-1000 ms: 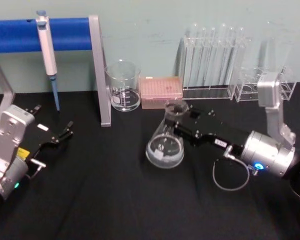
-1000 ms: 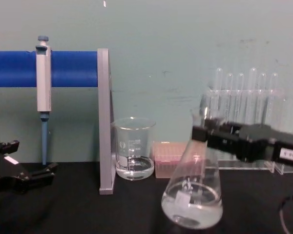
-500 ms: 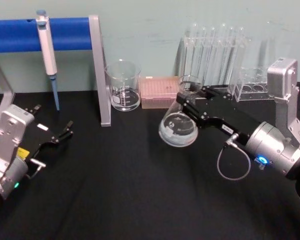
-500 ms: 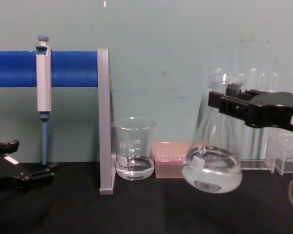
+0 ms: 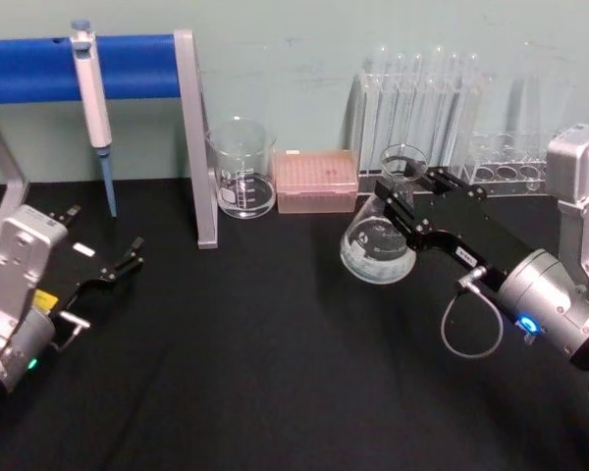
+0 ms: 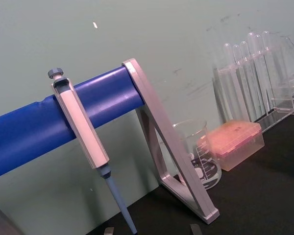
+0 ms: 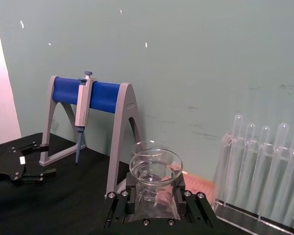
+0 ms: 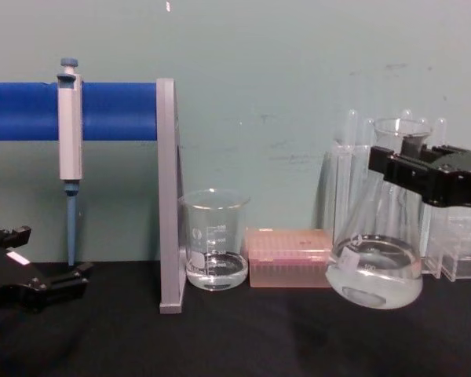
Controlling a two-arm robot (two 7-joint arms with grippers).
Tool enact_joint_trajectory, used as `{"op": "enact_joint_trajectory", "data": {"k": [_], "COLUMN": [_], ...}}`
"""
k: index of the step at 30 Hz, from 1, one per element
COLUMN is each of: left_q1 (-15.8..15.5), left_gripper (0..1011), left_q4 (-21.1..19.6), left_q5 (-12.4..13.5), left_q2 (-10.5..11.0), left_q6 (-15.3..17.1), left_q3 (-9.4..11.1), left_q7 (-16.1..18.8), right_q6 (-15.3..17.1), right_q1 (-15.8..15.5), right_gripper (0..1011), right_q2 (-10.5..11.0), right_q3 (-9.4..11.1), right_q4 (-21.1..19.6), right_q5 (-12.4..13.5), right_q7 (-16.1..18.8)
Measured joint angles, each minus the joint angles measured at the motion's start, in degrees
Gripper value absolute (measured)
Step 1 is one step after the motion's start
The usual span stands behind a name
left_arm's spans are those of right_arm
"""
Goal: Grasp the erlenmeyer flask with one hand, shake it three times, then place it back.
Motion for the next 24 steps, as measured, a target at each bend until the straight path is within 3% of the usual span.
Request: {"op": "enact_joint_trajectory", "data": {"k": [11, 17, 24], "left_q1": [0.0, 0.0, 0.0], "left_gripper": [1001, 1001, 1001], "left_q4": [0.0, 0.01, 0.0], "left_q5": [0.0, 0.0, 0.0], "left_q2": [0.0, 0.0, 0.0], "left_q6": [0.0, 0.0, 0.0], "left_q3": [0.0, 0.0, 0.0], "left_q7": [0.0, 0.0, 0.0], "right_q6": [0.48, 0.44, -0.66], "right_q1": [-0.26, 2.13, 6.15], "right_gripper": [447, 447, 447], "right_q2": [-1.46, -1.47, -1.69], "right_q3": [0.55, -1.37, -5.49], "right_q4": [0.02, 1.1, 3.33], "right_q5": [-1.72, -2.21, -1.55], "right_q7": [0.8, 6.56, 15.21]}}
